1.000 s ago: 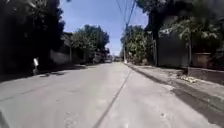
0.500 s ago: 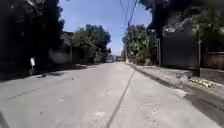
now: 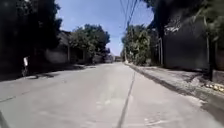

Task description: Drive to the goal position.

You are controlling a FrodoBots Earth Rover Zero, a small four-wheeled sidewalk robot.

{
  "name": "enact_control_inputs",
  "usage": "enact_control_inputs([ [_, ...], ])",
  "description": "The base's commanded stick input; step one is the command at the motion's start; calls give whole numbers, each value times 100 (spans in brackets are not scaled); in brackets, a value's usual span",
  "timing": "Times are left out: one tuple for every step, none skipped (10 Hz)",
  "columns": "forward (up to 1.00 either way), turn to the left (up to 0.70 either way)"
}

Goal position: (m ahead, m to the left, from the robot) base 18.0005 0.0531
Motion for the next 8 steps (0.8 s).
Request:
enact_control_inputs([
  [85,-12],
  [85,-7],
  [85,-4],
  [85,-3],
  [85,-2],
  [85,-5],
  [85,-15],
  [85,-22],
])
